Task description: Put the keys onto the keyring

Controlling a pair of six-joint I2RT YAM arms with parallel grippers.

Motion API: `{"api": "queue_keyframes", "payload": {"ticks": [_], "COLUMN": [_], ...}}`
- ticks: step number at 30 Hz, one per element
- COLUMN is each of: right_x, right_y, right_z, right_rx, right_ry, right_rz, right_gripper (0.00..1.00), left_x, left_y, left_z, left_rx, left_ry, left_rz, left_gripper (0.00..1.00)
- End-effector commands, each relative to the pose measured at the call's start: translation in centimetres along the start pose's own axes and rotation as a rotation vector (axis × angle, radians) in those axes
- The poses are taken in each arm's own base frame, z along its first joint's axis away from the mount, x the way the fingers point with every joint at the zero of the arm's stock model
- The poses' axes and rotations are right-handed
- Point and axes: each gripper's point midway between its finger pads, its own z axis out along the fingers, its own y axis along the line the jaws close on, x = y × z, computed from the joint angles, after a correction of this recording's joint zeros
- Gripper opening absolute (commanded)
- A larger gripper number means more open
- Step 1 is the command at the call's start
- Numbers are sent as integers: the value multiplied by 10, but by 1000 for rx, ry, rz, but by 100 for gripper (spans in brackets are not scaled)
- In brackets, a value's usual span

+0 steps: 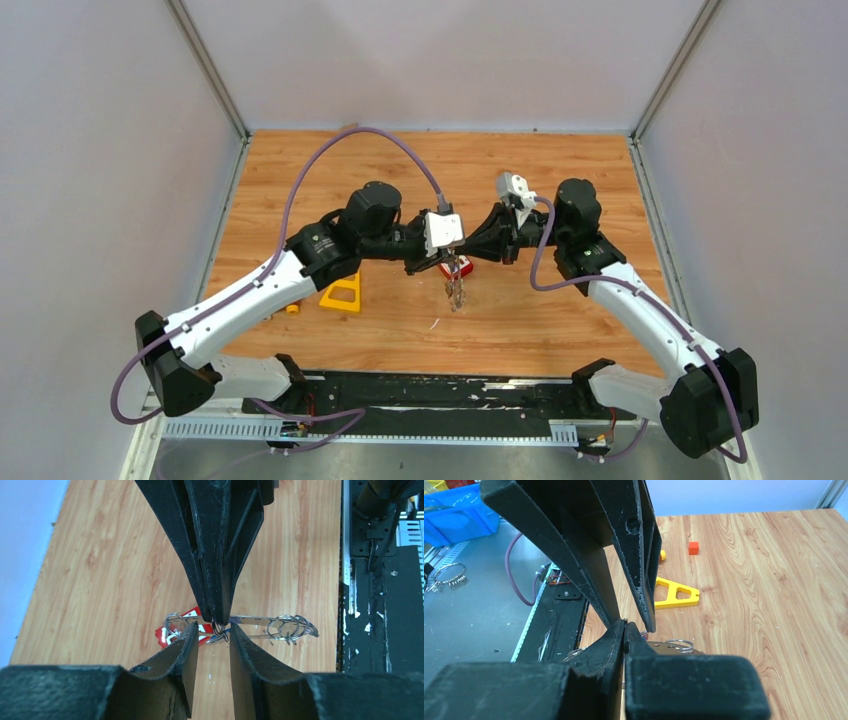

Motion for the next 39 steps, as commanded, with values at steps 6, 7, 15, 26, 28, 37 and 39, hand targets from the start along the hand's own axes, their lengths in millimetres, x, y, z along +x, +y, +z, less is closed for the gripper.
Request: {"api": "queue_keyframes", "payload": {"ticks": [6,7,15,26,28,37,39], "right_x": [-14,-14,-9,-1,0,-4,-3], "right_y": [9,8,4,-9,-10,-3,0], "right_z": [-1,-1,-2,-9,-8,-4,-3], "right_rx": [-25,-25,-1,82,81,38,18], "right_ry": [-23,-23,-8,46,47,12,5], "right_rz": [-75,-74,-85,-172,-166,-123,-111], "right_gripper": [0,0,0,36,40,48,48], "left_x": [-26,-26,-28,6,10,8,3], "left_y": [-1,-1,-1,11,9,-9,-11], "left_z": [1,2,-2,-29,-34,-26,-24], "left_rx": [41,46,46,-33,-38,57,75], "left_ry": [-88,-89,-89,313,392,486,464], "left_rz": [-33,-36,-41,-82,-92,-187,-200], "left_gripper": [21,19,0,0,0,0,0]}}
